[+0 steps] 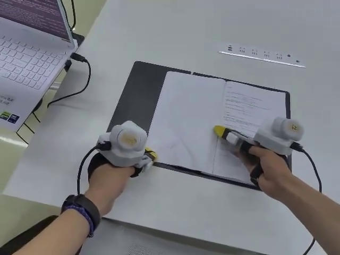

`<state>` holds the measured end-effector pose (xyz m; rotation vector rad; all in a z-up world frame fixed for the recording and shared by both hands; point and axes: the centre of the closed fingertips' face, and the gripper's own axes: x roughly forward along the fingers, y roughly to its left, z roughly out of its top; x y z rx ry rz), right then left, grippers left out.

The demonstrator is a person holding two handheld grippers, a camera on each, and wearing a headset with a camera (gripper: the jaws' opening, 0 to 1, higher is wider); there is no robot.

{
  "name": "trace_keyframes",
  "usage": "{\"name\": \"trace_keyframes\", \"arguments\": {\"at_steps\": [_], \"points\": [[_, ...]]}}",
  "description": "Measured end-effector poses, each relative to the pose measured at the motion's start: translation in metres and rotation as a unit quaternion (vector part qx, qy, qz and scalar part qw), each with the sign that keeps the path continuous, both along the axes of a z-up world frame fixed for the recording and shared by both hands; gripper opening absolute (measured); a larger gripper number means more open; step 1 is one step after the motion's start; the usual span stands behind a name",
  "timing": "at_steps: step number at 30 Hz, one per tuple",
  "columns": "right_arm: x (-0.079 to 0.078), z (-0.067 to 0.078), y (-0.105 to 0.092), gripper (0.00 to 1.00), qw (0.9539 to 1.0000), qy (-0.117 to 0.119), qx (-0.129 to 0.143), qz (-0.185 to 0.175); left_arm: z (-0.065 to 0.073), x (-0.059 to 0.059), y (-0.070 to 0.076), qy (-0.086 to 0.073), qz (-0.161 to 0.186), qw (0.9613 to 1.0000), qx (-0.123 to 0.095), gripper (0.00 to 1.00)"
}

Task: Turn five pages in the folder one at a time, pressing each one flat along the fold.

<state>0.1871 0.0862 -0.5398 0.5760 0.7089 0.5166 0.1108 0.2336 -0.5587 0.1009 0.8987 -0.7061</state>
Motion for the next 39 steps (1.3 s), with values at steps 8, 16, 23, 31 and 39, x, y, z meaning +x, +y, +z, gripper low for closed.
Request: {"name": "trace_keyframes", "arguments": {"at_steps": [8,16,23,31,39], "points": [[0.015,0.008,0.003,0.0,0.9998,-0.005,0.016,-0.015,-0.001,0.001,0.0,0.002,0.0,1.0,-0.002,0.0],[0.038,0.01,-0.004,0.0,0.9975,-0.009,0.026,-0.064,-0.001,0.0,0.0,0.005,0.002,1.0,-0.005,0.0],[0.047,0.008,-0.007,0.0,0.9962,-0.008,0.035,-0.079,-0.001,0.001,0.001,0.004,0.002,1.0,-0.006,0.0],[0.058,0.009,-0.008,0.0,0.9947,-0.009,0.04,-0.094,-0.001,0.001,0.001,0.003,0.004,1.0,-0.007,0.0],[0.069,0.009,-0.011,0.0,0.9928,-0.013,0.043,-0.111,0.0,0.0,0.001,0.006,0.004,0.9999,-0.01,0.0]]}}
